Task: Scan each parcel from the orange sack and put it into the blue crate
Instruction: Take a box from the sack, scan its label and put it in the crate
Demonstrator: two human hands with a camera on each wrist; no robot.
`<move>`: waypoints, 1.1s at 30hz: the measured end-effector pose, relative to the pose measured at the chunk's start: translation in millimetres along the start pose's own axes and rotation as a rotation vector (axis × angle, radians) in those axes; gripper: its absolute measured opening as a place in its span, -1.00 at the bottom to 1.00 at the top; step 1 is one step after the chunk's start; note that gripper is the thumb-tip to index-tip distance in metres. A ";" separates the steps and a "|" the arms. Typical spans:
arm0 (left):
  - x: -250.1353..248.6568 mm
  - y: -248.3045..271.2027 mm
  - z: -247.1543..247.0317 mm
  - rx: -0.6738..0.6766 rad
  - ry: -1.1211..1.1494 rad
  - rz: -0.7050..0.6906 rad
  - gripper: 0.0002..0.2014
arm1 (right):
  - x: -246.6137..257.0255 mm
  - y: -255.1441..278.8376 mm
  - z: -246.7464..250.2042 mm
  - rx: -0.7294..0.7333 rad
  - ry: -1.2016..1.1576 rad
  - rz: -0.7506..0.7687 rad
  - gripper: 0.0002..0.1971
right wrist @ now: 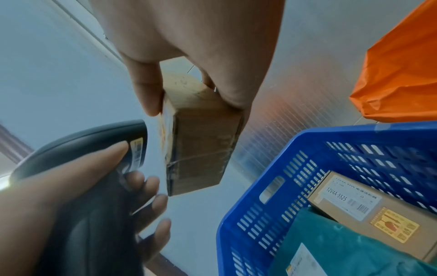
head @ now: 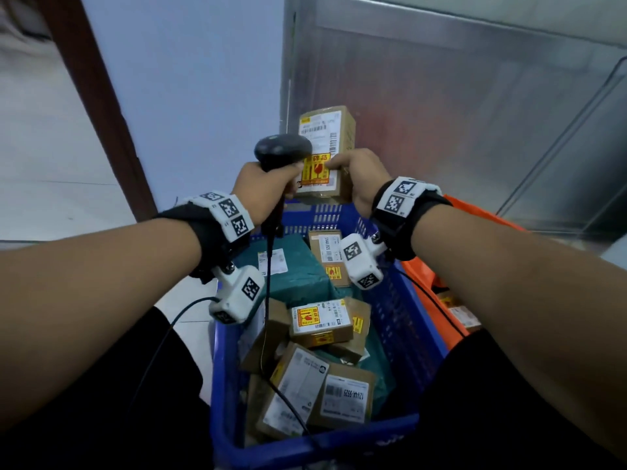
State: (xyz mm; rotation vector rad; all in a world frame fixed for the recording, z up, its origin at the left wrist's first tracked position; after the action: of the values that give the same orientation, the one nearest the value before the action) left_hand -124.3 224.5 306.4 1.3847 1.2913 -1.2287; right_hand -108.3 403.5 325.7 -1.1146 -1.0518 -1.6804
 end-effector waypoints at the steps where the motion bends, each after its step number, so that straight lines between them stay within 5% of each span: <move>1: 2.0 1.6 -3.0 0.011 -0.005 -0.003 -0.71 | -0.6 -0.3 4.1 -0.007 0.000 -0.011 -0.51; 27: 12.9 27.9 -54.6 0.111 0.229 0.277 -0.67 | -24.0 2.3 83.8 -0.104 0.423 -0.262 -0.55; 33: 12.9 31.8 -63.0 0.180 0.232 0.321 -0.65 | -34.3 -8.4 104.3 -0.119 0.582 -0.308 -0.80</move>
State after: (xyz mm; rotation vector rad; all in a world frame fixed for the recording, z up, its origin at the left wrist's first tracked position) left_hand -86.4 285.3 302.0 1.8288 1.0736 -1.0045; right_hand -82.1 510.1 317.9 -0.4815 -0.7740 -2.1569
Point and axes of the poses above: each hand's wrist, its own y-axis away from the middle knuckle, its own z-axis out of the back of the hand, x = y × z, the point moved 6 cm from there along -y, towards the middle knuckle, and after that the axes turned 14 degrees about y, right-handed, at the moved point
